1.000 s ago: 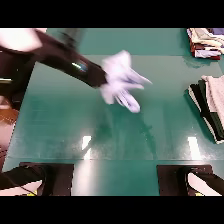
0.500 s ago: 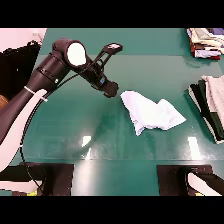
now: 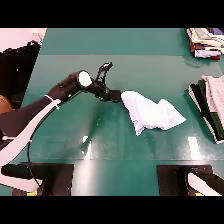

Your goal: Fold the shirts.

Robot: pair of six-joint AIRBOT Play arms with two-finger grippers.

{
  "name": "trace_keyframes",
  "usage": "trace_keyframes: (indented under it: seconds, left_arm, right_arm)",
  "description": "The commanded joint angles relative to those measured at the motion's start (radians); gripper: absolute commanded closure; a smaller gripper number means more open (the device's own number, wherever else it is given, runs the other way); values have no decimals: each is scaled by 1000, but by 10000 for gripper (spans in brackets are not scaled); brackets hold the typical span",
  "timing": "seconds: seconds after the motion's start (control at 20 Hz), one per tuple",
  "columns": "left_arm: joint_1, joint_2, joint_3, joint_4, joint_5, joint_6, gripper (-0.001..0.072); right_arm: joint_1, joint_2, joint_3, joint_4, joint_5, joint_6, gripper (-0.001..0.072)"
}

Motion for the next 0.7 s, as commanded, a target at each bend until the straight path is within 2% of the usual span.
trace_keyframes:
  seconds: [0.0, 0.45, 0.5, 0.55, 0.6, 0.65]
  left_arm:
    - [4, -75, -8, -159, 146, 54, 208]
    - [1, -212, 142, -168, 168, 53, 210]
    - [3, -212, 143, -168, 174, 54, 238]
    - [10, -211, 143, -168, 171, 54, 544]
    - [17, -211, 145, -168, 163, 55, 677]
    - [29, -210, 150, -165, 150, 55, 687]
  right_arm:
    - [0, -3, 0, 0, 27, 0, 697]
    - [1, -72, 0, 0, 136, 20, 697]
    - [0, -82, 0, 0, 151, 20, 697]
    - [0, -91, 0, 0, 169, 21, 698]
    - [0, -98, 0, 0, 187, 23, 698]
    - [0, -100, -3, -1, 204, 23, 697]
